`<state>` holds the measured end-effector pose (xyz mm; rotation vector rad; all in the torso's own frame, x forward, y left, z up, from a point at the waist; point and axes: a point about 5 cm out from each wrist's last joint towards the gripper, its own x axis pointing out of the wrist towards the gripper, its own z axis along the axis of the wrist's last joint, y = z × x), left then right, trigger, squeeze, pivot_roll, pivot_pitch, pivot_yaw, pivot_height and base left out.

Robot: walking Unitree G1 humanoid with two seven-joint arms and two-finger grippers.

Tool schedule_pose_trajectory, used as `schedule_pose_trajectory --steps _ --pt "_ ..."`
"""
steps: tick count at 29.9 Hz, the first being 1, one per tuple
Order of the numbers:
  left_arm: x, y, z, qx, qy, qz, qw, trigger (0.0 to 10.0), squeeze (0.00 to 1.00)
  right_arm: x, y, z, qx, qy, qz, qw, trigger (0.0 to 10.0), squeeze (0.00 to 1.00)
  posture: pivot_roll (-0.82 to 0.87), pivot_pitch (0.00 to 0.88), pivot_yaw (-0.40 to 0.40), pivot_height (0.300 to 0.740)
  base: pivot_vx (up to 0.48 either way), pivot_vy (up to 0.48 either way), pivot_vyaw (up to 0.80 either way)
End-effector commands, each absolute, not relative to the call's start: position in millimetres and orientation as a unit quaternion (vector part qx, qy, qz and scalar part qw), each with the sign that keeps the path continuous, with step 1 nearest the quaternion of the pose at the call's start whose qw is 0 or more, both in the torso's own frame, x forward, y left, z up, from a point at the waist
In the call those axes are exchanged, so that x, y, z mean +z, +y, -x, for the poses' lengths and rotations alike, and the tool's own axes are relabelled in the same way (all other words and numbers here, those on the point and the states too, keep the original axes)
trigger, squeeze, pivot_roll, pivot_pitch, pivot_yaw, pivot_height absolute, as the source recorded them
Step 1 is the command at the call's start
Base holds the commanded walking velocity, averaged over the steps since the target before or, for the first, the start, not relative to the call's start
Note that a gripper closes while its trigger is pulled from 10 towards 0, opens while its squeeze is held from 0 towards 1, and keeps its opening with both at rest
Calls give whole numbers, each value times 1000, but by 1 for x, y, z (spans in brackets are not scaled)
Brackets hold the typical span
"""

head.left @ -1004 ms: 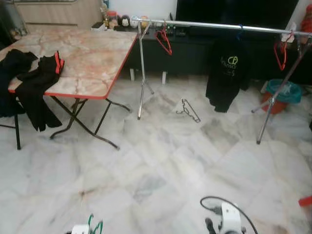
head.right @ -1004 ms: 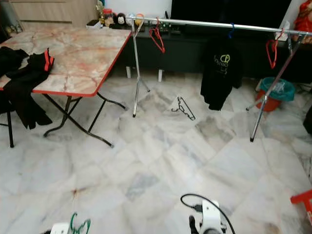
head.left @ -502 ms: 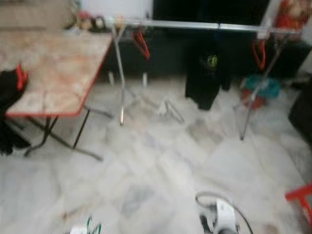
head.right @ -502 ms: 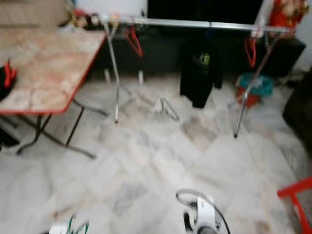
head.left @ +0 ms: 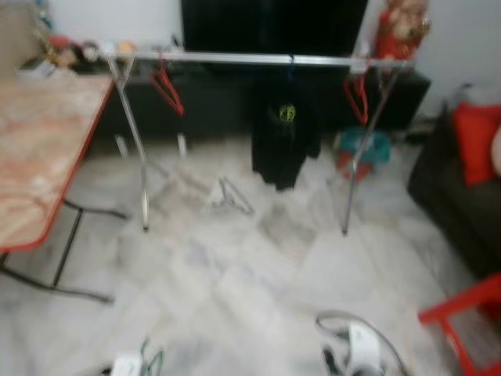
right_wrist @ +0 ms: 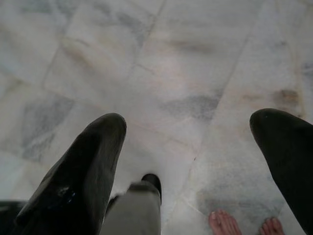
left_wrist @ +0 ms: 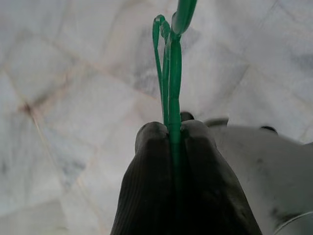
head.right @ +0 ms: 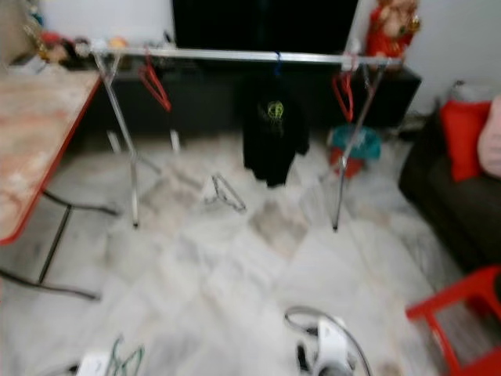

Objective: Hang hanger

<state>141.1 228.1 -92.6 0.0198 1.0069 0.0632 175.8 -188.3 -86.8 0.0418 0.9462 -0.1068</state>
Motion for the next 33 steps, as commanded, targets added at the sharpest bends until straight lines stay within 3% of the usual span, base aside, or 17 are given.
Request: schedule_pose_trajectory --steps 1,18,25,33 --pt "-94 220 -141 22 486 -4 874 10000 0 -85 -199 -176 -61 454 -13 889 10000 0 7 0 -36 736 382 0 0" --pt "-95 220 -141 21 486 -3 873 10000 0 -84 -197 -178 -37 450 -7 892 10000 0 5 0 -38 736 381 0 0" --pt "-95 219 -141 20 486 -3 874 10000 0 -84 -195 -178 -30 449 -17 893 10000 0 5 0 -39 736 392 0 645" --pt "-95 219 -140 20 487 -2 873 10000 0 -85 -196 -178 -30 453 -19 891 10000 0 2 0 -40 736 394 0 0"
